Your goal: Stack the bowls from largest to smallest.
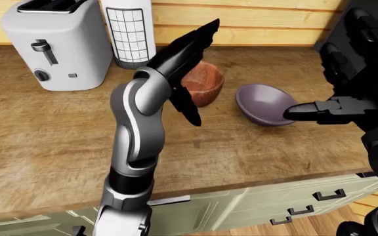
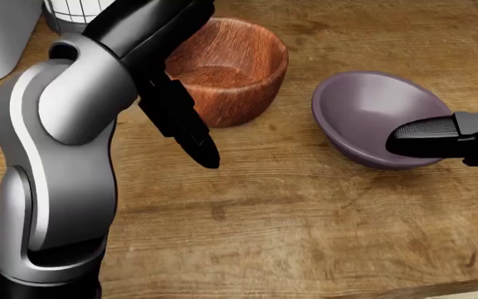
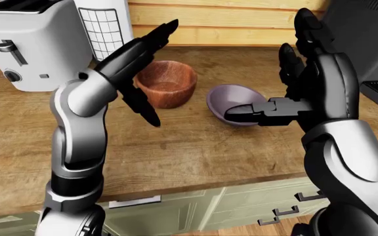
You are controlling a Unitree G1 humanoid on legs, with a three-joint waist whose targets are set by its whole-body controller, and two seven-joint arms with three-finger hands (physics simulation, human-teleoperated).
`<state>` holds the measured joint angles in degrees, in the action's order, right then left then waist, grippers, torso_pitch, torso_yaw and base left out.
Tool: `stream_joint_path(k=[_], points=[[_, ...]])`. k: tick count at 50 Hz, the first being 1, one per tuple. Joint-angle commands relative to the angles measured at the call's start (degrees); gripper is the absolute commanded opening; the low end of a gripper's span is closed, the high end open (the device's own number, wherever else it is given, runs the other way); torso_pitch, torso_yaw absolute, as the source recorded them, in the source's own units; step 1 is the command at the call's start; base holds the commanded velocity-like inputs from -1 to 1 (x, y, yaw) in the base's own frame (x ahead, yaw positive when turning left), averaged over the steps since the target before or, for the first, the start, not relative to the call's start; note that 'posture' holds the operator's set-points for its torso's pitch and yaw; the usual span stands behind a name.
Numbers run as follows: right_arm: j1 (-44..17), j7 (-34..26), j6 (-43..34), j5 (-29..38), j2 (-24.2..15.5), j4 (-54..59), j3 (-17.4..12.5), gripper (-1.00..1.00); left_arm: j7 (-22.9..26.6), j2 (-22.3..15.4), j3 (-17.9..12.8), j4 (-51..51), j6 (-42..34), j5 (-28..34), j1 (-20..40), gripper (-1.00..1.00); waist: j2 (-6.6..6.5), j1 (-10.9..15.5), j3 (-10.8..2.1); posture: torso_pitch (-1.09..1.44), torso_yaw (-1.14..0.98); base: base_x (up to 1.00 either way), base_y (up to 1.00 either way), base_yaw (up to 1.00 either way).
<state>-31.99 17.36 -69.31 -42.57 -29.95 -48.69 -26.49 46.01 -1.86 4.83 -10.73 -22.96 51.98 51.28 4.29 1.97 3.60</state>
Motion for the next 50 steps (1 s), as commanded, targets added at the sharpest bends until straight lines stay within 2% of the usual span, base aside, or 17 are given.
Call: stream_joint_path(k=[1, 7, 13, 21, 28, 36, 40, 41, 43, 48, 50], points=[[-1.2, 1.1, 1.8, -0.8, -1.1, -0.8, -0.9, 1.00, -1.4, 0.0, -0.4, -0.8, 3.0, 1.0, 2.2, 1.00, 0.19, 0.0, -1.53, 0.00, 0.00, 0.00, 0.00, 0.00], [-0.3, 1.8, 3.6, -1.5, -1.9, 0.1, -0.5, 1.00, -4.4, 0.0, -0.4, 5.4, 8.3, 2.4, 2.6, 1.00, 0.24, 0.1, -1.51, 0.00, 0.00, 0.00, 0.00, 0.00], [0.0, 2.8, 3.7, -2.8, -2.4, 0.0, -0.9, 1.00, -7.1, -0.2, -1.1, 10.6, 11.1, 3.5, 3.4, 0.85, 0.31, 0.0, -1.60, 0.00, 0.00, 0.00, 0.00, 0.00], [0.8, 2.2, 5.6, -0.9, -1.9, 0.8, 0.7, 1.00, -13.5, -1.1, -1.5, 20.8, 15.0, 3.3, 5.7, 0.60, 0.20, -0.3, -1.87, 0.00, 0.00, 0.00, 0.00, 0.00], [0.7, 2.0, 4.7, -0.8, -1.6, 0.5, -0.1, 1.00, -17.7, -1.4, -1.0, 27.6, 17.8, 4.4, 7.4, 0.53, 0.13, -0.4, -2.15, 0.00, 0.00, 0.00, 0.00, 0.00], [0.7, 1.4, 5.4, 0.9, -0.9, 1.0, 1.1, 1.00, -21.9, -2.2, -0.5, 33.4, 21.5, 8.9, 8.1, 0.47, -0.06, -0.7, -2.38, 0.00, 0.00, 0.00, 0.00, 0.00], [0.6, 1.0, 5.5, 1.8, -0.5, 1.1, 1.5, 1.00, -22.2, -1.8, -0.6, 35.7, 21.8, 10.3, 9.2, 0.40, -0.16, -0.7, -2.58, 0.00, 0.00, 0.00, 0.00, 0.00], [0.8, 0.7, 5.9, 2.2, -0.3, 1.3, 1.7, 1.00, -22.2, -1.6, -0.7, 36.2, 21.7, 10.4, 9.5, 0.29, -0.18, -0.7, -2.60, 0.00, 0.00, 0.00, 0.00, 0.00], [0.9, 0.2, 6.0, 2.6, -0.2, 1.5, 1.5, 1.00, -22.1, -1.0, -0.5, 37.2, 21.6, 10.7, 9.8, 0.22, -0.19, -0.7, -2.64, 0.00, 0.00, 0.00, 0.00, 0.00], [0.8, -0.3, 5.8, 3.0, 0.1, 1.4, 1.3, 1.00, -23.9, -0.4, 0.0, 40.6, 22.2, 11.7, 9.8, 0.21, -0.17, -0.7, -2.72, 0.00, 0.00, 0.00, 0.00, 0.00], [0.8, -0.3, 5.5, 3.0, 0.2, 1.2, 1.2, 1.00, -23.2, -0.2, 0.9, 40.0, 22.6, 13.3, 8.0, 0.10, -0.20, -0.7, -2.82, 0.00, 0.00, 0.00, 0.00, 0.00]])
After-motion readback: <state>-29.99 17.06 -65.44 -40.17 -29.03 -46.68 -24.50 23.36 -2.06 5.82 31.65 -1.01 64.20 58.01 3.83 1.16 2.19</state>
